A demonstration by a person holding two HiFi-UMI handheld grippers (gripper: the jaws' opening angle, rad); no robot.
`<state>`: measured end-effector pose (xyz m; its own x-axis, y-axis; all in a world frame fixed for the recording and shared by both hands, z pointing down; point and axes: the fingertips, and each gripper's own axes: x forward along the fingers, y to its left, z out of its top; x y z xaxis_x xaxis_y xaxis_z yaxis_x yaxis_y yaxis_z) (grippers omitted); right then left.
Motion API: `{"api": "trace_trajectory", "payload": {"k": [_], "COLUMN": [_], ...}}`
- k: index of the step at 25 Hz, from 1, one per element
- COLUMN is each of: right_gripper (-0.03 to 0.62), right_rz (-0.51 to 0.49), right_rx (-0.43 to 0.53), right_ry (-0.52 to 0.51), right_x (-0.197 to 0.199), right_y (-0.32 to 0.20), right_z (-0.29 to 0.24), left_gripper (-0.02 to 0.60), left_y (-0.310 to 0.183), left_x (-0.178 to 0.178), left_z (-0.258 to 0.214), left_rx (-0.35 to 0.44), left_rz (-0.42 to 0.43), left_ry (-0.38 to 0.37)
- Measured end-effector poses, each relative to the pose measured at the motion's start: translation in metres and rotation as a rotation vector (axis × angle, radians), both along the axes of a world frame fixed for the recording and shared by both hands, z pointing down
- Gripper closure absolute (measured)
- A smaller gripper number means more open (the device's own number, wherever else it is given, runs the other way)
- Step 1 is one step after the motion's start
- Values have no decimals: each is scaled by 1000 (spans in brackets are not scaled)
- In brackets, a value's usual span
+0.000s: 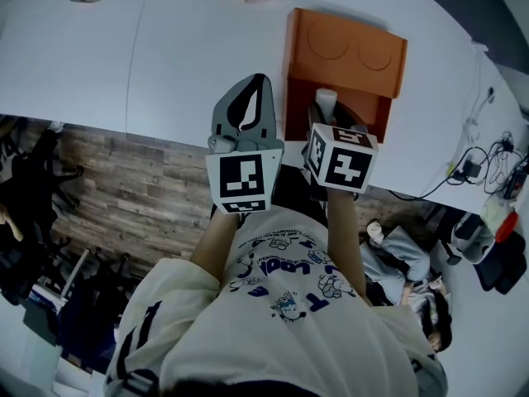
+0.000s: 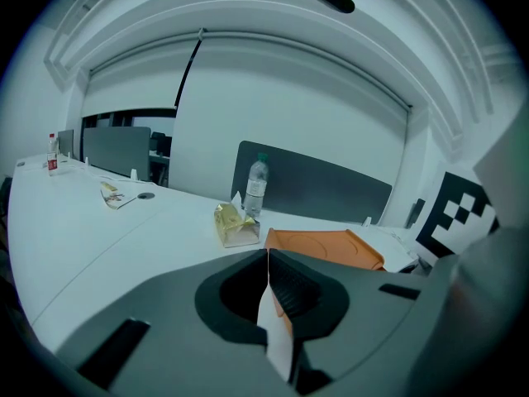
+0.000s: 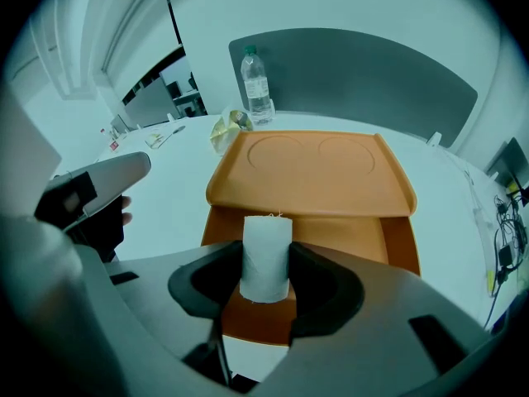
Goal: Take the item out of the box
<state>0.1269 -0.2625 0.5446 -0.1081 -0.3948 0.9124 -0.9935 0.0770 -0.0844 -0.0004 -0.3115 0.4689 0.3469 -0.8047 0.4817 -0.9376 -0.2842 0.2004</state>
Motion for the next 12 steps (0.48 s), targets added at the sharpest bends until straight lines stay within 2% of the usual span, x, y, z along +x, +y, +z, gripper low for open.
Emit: {"api": "trace_trajectory", "payload": {"k": [5, 12], "right_gripper": [404, 404], "right_rz": [8, 24], "right_rx": [42, 148], "right_ry": [-13, -29], "right_x": [4, 8], "right_y": [1, -2], "right_z": [-14, -41], "left_gripper": [561, 561], "left_y": [4, 10], "left_x": [3, 10], "left_z": [-15, -38], "left_rx": [31, 79], "left_rz": [-4, -7], "left_ry": [0, 0]}}
